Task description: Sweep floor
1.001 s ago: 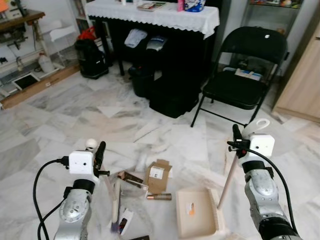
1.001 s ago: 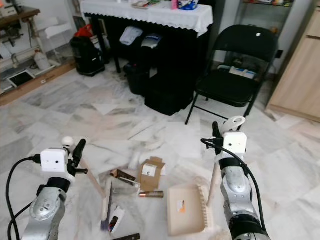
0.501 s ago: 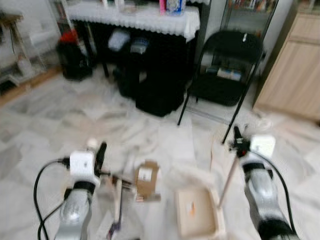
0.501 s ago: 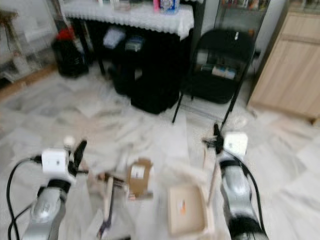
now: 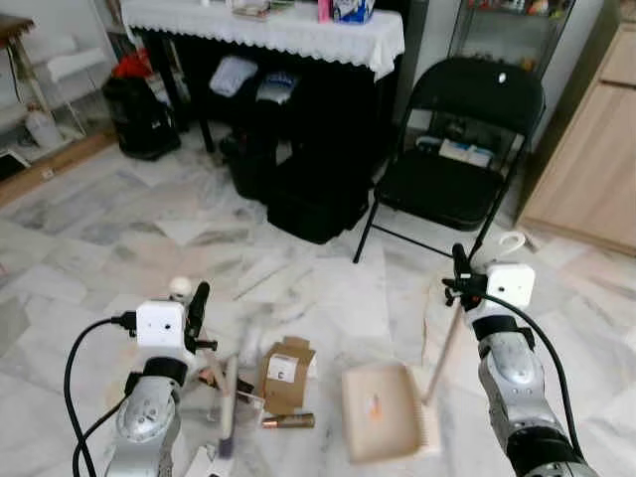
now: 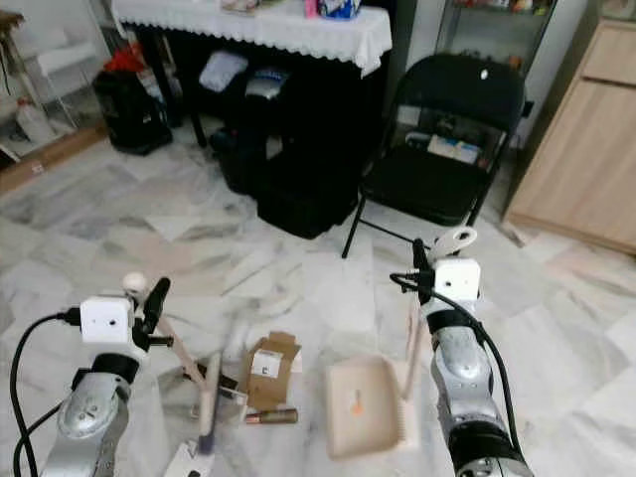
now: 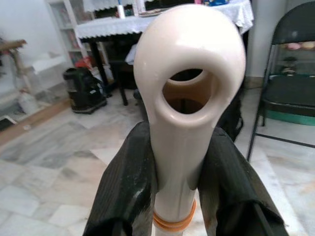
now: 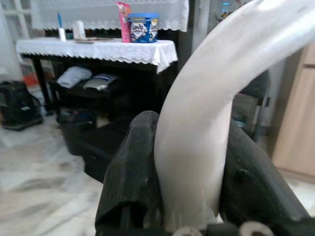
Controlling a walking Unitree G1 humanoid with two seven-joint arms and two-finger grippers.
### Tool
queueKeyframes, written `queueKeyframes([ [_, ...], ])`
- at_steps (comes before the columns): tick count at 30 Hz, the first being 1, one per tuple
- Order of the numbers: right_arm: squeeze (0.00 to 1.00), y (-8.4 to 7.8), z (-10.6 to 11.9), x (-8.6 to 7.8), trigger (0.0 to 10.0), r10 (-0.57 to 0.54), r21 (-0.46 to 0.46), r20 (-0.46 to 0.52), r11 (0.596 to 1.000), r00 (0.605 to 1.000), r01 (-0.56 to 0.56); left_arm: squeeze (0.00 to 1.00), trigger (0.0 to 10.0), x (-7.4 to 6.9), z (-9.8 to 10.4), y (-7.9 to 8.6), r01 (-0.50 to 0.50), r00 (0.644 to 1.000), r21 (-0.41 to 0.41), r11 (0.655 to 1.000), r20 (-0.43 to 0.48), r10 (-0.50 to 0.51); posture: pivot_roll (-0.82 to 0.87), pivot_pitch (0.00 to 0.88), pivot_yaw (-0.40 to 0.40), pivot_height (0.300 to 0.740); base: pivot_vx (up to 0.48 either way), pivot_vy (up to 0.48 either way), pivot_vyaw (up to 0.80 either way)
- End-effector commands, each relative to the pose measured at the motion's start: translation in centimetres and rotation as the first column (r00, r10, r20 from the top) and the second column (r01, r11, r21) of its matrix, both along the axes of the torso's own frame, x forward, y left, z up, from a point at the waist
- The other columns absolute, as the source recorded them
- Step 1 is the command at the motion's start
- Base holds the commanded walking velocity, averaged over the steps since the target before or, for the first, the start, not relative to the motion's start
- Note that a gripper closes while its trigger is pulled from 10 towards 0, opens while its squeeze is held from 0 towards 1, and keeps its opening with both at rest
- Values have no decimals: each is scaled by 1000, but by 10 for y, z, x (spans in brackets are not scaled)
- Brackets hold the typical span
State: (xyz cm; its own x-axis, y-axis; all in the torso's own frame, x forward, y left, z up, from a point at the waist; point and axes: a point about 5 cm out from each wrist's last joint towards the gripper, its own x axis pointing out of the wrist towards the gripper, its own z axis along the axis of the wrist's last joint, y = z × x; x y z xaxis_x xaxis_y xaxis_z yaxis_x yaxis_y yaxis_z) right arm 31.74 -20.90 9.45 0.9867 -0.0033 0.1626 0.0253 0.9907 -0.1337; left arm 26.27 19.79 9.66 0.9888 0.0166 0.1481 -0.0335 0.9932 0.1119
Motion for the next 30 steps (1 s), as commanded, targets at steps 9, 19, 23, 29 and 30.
queueKeyframes([
  [9,0,-3,-2,-3,10000,36,-22,-14,999,999,-36,0,10000,1,7,0,-8,999,2,1000,36,8,54,30,50,740,0,0,0],
  [19,0,-6,-7,-3,10000,15,-23,-40,1000,999,-16,0,10000,0,2,0,9,1000,6,1000,15,-9,50,10,54,740,0,0,0],
  [23,0,-7,-13,-4,10000,6,-33,-65,999,998,-8,0,10000,-2,2,2,10,1000,12,1000,9,-10,56,5,61,740,0,0,0],
  [29,0,-5,-15,-3,10000,10,-48,-69,999,998,-13,0,10000,-7,3,7,18,1000,23,1000,1,-18,67,28,85,740,0,0,0],
  [30,0,-4,-15,-3,10000,10,-48,-67,999,998,-13,0,10000,-8,4,8,18,1000,25,1000,0,-18,70,32,96,740,0,0,0],
])
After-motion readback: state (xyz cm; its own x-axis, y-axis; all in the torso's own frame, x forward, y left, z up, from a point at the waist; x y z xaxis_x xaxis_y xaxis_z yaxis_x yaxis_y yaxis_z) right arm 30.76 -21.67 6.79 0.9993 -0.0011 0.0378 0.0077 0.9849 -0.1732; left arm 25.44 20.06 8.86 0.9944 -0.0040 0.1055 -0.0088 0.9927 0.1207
